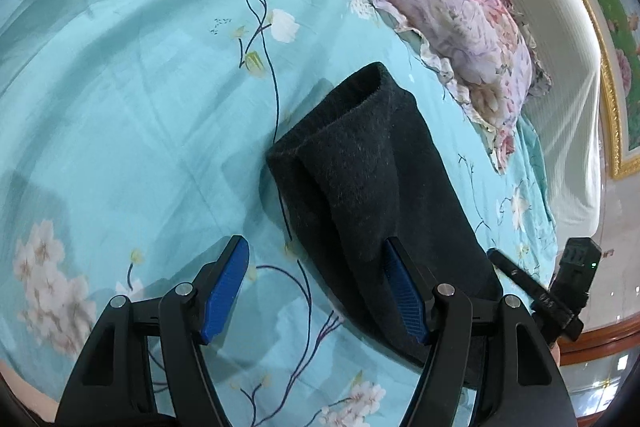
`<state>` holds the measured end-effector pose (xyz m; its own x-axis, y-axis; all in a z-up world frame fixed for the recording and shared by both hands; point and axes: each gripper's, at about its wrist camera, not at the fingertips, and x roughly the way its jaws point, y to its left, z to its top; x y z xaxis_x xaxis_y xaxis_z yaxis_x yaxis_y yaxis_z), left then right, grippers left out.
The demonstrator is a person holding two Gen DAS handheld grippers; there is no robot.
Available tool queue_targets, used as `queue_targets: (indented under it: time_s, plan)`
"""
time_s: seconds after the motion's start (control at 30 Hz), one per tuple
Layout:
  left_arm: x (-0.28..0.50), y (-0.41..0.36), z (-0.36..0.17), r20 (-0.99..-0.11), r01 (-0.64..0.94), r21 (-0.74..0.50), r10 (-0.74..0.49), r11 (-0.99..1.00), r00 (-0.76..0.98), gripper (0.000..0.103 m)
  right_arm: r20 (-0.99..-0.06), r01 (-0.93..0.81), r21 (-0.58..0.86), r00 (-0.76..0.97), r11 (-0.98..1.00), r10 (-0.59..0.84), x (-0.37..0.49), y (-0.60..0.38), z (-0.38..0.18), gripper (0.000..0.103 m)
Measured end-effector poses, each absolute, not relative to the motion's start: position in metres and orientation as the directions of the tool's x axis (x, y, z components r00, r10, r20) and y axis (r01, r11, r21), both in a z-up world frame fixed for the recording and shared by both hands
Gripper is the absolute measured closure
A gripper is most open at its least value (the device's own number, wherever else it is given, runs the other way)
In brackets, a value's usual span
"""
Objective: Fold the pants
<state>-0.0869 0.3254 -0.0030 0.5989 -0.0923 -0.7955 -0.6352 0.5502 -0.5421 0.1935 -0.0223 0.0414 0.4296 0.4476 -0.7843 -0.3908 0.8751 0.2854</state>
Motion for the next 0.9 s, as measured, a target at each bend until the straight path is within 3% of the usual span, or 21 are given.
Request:
queue_targets:
  time_s: [0.3, 0.4, 0.5, 0.73, 0.9]
  plan:
    - [-0.064, 0.325, -0.005, -0.804, -0.626, -0.492, -0.041, 0.605, 0.593, 0.038, -0.861, -0.492, 0.233, 0.297, 0.839, 0.413, 0.199, 0.001, 0.012, 0.067]
    - [-0.053, 0.32, -0.004, -0.821, -0.619, -0.432, -0.001, 0.656, 0.571, 0.061, -0.863, -0.519, 0.246, 0.268, 0.819, 0.429, 0.199, 0.002, 0.012, 0.077]
    - [-0.054, 0.318, 0.002, -0.801, -0.592, -0.45, -0.009, 0.669, 0.599, 0.082, -0.866, -0.535, 0.211, 0.286, 0.818, 0.411, 0.195, 0.004, 0.016, 0.084]
    - [-0.079, 0.307, 0.047, -0.726, -0.515, -0.48, 0.008, 0.71, 0.688, 0.084, -0.795, -0.532, 0.014, 0.507, 0.847, 0.332, 0.175, 0.007, 0.069, 0.093]
    - [-0.078, 0.304, 0.048, -0.73, -0.501, -0.434, 0.033, 0.748, 0.683, 0.085, -0.772, -0.524, -0.091, 0.574, 0.847, 0.272, 0.174, 0.021, 0.073, 0.094]
